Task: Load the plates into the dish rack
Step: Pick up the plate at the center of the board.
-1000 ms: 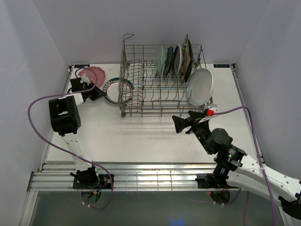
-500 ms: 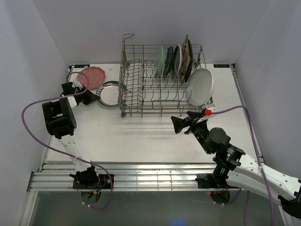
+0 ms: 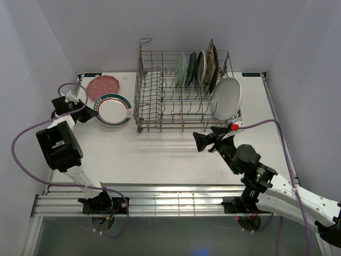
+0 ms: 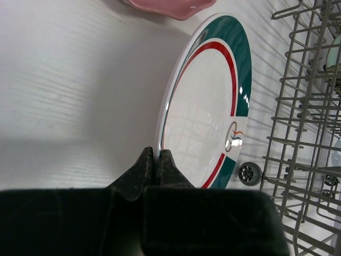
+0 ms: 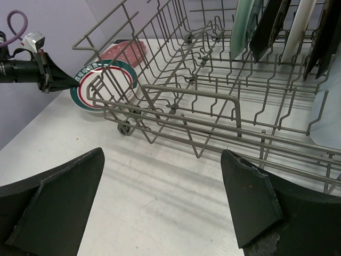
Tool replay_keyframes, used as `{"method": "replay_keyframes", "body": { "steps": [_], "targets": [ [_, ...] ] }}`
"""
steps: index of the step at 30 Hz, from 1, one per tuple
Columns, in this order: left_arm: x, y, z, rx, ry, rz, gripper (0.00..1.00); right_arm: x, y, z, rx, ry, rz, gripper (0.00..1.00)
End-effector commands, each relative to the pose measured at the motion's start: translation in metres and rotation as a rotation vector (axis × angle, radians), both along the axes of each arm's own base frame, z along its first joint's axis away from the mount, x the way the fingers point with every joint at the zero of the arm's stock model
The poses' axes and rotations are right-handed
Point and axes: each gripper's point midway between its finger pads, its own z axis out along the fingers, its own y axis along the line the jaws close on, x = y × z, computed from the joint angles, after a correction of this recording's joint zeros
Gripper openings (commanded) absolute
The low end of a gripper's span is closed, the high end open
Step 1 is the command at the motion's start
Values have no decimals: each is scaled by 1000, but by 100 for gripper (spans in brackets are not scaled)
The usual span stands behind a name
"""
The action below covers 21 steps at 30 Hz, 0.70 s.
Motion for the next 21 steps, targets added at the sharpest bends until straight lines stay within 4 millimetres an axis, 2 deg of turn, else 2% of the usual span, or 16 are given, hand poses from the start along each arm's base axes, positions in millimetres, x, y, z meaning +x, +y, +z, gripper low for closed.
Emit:
{"method": "replay_keyframes", "body": {
  "steps": [1,3,4,7,8,12,21],
  "targets": [
    [-10,5,51,32,-124,-39,0,-3,7,14,48,-19,31,95],
    [-17,3,56,42,-139,-53,0,-3,10,14,43,-17,40,95],
    [-20,3,66,55,-163,-59,0,-4,12,14,41,-17,49,95],
    [-28,1,74,72,-182,-70,0,-4,14,13,37,-13,59,95],
    [-32,0,84,85,-198,-71,0,-4,15,13,38,-13,62,95],
    [-44,-1,101,109,-228,-77,0,-7,20,12,41,-15,91,94],
    [-66,21,128,50,-258,-54,0,-8,28,9,31,-10,122,94]
  ]
}}
